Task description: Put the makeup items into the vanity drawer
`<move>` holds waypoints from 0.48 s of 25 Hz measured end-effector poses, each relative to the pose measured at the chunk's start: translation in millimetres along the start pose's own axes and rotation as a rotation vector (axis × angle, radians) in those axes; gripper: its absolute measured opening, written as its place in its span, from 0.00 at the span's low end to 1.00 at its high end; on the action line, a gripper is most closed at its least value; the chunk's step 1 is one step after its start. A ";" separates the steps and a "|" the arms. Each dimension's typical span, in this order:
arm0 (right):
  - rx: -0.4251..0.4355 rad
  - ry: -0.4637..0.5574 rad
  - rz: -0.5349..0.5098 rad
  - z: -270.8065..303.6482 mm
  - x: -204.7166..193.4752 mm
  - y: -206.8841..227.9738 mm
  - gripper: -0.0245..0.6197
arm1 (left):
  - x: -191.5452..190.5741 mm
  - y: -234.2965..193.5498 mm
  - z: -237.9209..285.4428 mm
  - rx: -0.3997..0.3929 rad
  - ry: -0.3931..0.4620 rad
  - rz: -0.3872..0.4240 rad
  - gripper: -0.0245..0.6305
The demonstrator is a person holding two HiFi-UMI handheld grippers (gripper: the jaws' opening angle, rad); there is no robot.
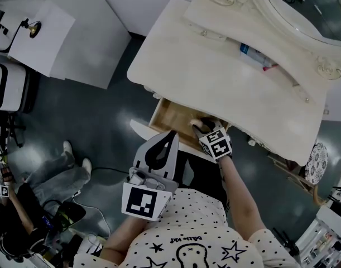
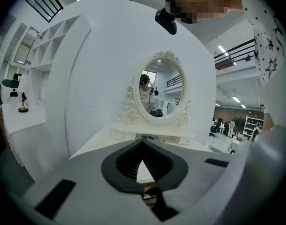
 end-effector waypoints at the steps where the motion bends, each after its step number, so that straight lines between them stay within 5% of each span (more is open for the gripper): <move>1: 0.005 -0.002 0.001 0.7 -0.2 -0.2 0.31 | -0.3 0.1 0.3 0.001 -0.006 -0.004 0.03; 12: -0.025 0.021 0.010 -2.8 3.3 3.5 0.35 | -1.8 -5.1 -0.6 0.000 -0.014 -0.004 0.03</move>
Point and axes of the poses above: the fingertips, and each gripper's own axes: z forward along the fingers, y to its right, x out of its top, the point moved 3 cm from there along -z, backward along the fingers, and after that the axes turned 12 degrees about x, right-handed, at the moved point
